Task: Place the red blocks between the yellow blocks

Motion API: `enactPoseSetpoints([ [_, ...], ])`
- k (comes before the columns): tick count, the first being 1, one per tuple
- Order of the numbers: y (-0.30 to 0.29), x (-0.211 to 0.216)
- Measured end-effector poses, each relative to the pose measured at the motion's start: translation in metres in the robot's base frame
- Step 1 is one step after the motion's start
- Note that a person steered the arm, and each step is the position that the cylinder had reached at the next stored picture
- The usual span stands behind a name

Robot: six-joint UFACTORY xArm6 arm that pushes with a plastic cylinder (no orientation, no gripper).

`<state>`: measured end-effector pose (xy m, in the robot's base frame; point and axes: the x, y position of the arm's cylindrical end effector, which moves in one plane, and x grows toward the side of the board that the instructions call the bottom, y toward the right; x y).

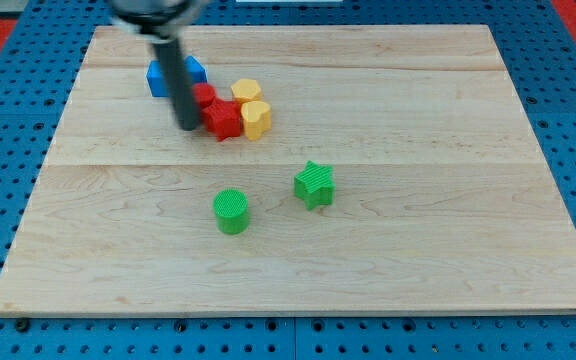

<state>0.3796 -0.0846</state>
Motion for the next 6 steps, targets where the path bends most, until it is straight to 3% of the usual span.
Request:
enactPoseSetpoints([
  [1, -0.027, -0.002],
  [2, -0.099, 0.001],
  [3, -0.065, -0.055],
  [4, 0.013, -0.033],
  [5, 0.001, -0.067],
  [6, 0.046, -0.115],
])
